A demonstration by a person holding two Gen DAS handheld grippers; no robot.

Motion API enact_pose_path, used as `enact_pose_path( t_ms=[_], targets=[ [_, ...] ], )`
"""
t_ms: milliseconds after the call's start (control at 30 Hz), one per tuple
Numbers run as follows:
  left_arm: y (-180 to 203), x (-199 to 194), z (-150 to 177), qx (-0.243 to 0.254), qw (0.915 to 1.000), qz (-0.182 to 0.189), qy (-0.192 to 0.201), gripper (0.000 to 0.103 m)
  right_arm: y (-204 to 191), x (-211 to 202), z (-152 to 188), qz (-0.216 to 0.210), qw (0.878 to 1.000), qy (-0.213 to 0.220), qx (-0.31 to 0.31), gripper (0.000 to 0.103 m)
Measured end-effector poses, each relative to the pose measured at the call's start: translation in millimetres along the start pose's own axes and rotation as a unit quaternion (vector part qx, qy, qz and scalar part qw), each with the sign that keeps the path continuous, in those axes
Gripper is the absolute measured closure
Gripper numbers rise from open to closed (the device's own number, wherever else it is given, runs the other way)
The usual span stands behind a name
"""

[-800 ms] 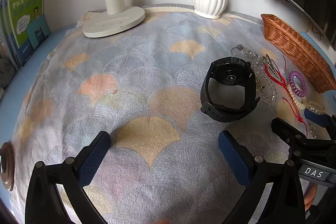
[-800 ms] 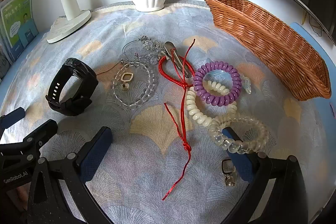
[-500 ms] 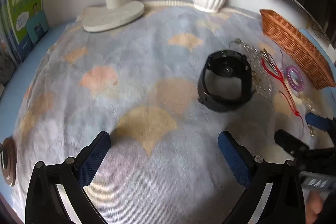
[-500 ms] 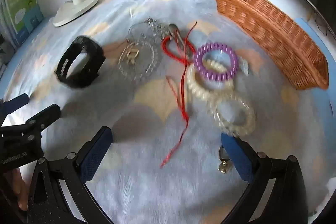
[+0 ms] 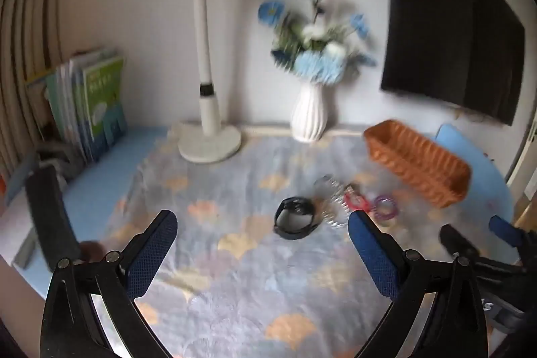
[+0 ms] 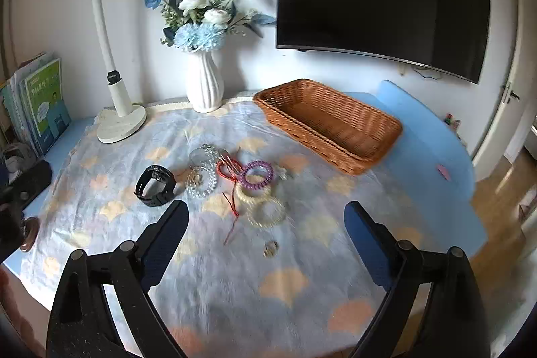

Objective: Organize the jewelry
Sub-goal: 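Move both tools toward the jewelry pile on the tablecloth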

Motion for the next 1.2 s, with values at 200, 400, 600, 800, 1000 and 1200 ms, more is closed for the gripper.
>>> enact_pose_path(
  t_ms=[200,400,600,800,1000,1200],
  targets=[
    [11.5,-63.6,3.0,0.025,0.9988,0.016,0.039,0.001,4.6,-42.9,13.9,0.005,1.000,0.018,0.003,0.008],
    [11.8,-94.5,-4.8,0.025,0.9969,0.020,0.072,0.001,6.1,-68.9,11.5,0.010,0.999,0.042,0.001,0.008],
    [22.8,-92.6,4.9,0.022,0.9973,0.009,0.070,0.001,14.2,-68.7,14.1,0.005,0.999,0.043,0.012,0.008],
    [23.4,-73.2,8.4,0.016,0.9976,-0.010,0.066,0.001,20.7,-49.1,13.5,0.002,0.999,0.039,0.019,0.008],
    [29.2,-40.9,4.3,0.003,0.9988,-0.014,0.046,0.001,25.1,-25.2,14.5,-0.005,1.000,0.017,0.016,0.008],
    [38.2,-27.9,13.2,0.023,0.9989,-0.025,0.034,0.001,28.8,-12.8,22.3,-0.014,1.000,0.001,0.028,0.008]
  ],
)
Point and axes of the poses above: each gripper's, at about its wrist camera, not at the fingertips, and x roughly the way its jaws point, y to its right, z to its underside, the point moved 4 cm from there along x, roughly the way its jaws point, and after that the axes turned 14 degrees about -x, right-handed, at the moved point
